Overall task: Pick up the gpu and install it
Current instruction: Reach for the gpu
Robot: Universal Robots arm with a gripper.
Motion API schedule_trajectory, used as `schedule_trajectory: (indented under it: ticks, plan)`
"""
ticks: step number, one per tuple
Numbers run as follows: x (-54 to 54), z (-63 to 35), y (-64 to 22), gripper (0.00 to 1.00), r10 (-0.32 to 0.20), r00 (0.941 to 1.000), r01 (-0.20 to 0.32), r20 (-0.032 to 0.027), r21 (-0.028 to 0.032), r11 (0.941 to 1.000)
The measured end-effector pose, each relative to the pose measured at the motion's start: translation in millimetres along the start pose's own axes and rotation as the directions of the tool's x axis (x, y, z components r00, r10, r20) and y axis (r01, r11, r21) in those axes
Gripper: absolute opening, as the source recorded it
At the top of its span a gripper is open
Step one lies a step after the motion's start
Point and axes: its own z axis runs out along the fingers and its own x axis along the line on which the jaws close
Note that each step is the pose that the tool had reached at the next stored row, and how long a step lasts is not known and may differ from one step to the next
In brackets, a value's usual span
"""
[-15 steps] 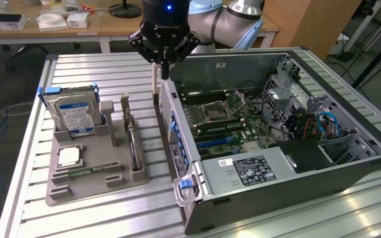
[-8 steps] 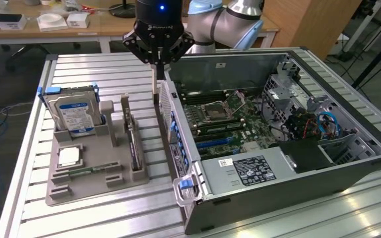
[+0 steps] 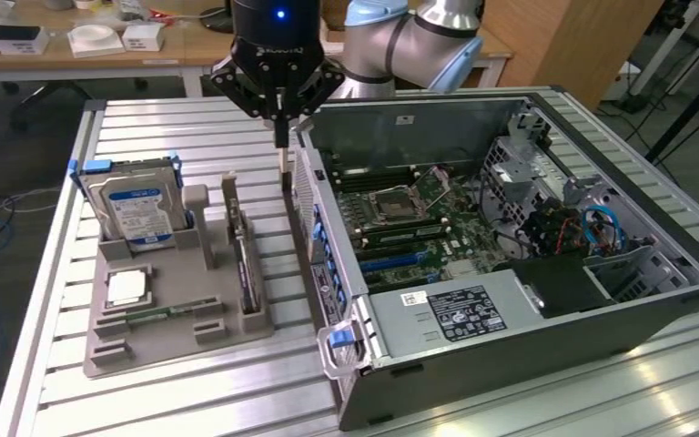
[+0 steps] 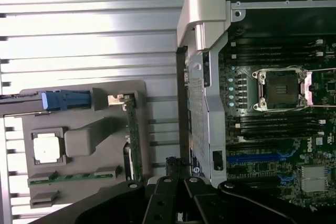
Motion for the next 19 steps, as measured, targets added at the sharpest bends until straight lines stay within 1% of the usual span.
schedule_trajectory:
  ticks: [19]
  plan:
    - [29.3, 0.3, -2.2, 0.11, 0.000, 1.0000, 0.000, 0.0000, 0.0000, 1.0000]
